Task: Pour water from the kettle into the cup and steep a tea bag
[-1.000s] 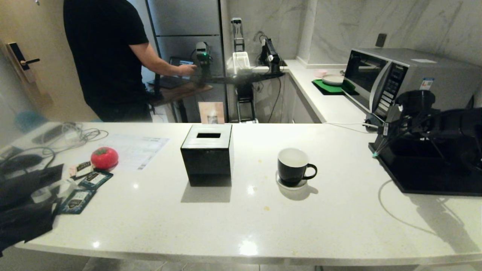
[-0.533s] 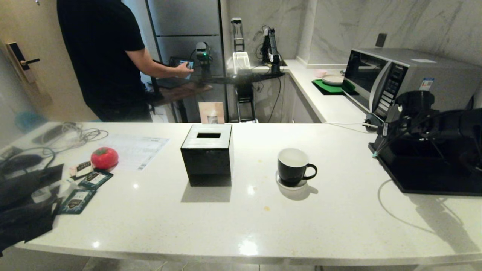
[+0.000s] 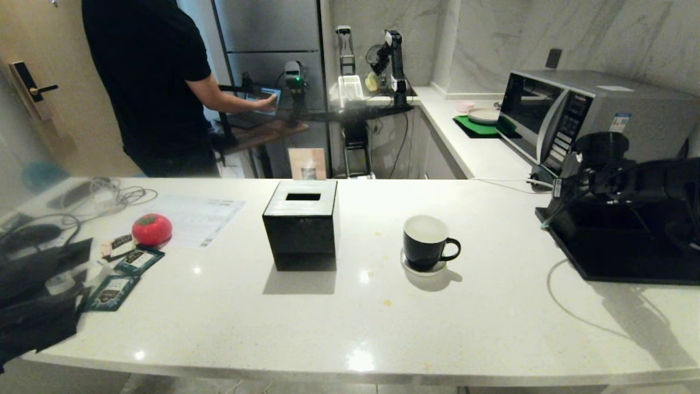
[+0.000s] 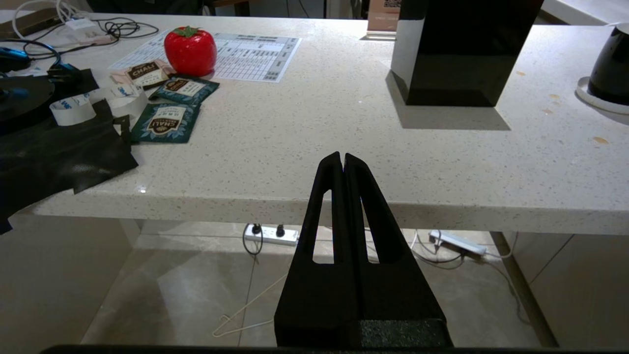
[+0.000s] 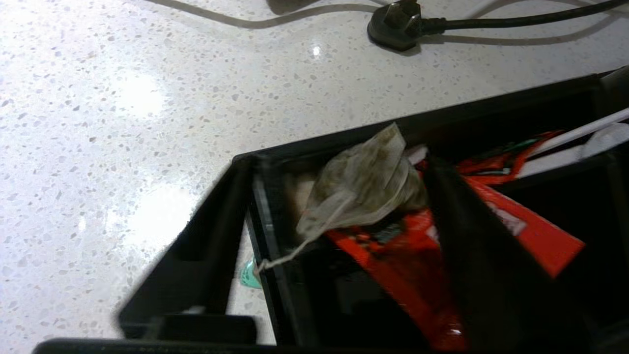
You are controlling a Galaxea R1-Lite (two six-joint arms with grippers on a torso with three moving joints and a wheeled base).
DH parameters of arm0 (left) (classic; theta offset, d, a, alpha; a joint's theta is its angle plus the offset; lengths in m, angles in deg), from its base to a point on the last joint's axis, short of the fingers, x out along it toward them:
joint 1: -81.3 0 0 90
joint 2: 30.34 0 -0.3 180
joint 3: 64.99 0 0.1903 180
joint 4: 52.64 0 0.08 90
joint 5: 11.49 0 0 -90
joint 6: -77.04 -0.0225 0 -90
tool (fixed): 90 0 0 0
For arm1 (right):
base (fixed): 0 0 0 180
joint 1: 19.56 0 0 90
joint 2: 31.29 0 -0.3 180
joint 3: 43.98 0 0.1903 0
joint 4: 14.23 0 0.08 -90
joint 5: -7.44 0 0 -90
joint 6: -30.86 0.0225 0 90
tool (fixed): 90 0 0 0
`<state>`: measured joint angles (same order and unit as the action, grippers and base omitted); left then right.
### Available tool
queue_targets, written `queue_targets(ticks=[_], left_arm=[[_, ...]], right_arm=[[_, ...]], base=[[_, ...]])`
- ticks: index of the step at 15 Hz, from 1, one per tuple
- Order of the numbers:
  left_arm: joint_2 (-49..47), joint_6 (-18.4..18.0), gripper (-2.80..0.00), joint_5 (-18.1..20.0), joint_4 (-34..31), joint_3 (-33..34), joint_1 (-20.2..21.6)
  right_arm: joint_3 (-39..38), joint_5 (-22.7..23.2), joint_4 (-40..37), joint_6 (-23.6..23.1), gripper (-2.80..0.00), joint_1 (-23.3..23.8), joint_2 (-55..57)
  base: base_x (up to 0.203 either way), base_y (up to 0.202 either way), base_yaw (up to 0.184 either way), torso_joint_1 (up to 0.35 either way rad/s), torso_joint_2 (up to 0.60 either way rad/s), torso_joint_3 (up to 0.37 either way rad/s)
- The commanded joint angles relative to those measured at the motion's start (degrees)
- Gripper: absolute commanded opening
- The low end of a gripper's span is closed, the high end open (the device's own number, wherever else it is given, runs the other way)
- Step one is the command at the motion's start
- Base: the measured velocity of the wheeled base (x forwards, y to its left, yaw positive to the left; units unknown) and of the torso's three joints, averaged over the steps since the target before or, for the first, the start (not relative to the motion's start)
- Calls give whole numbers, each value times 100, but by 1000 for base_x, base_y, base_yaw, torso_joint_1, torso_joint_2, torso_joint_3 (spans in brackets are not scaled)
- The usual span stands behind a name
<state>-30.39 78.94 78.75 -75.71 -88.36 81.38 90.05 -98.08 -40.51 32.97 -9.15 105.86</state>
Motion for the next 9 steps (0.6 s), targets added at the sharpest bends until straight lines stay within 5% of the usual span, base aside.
queue_targets(ticks=[1, 9], left_arm=[[-4, 3, -280, 2, 0, 0, 1], [-4, 3, -280, 2, 3, 0, 1]], right_arm=[[-1, -13, 43, 0, -280, 5, 4], [-1, -13, 63, 0, -280, -4, -31]], base=[[0, 0, 0, 0, 0, 0], [0, 0, 0, 0, 0, 0]])
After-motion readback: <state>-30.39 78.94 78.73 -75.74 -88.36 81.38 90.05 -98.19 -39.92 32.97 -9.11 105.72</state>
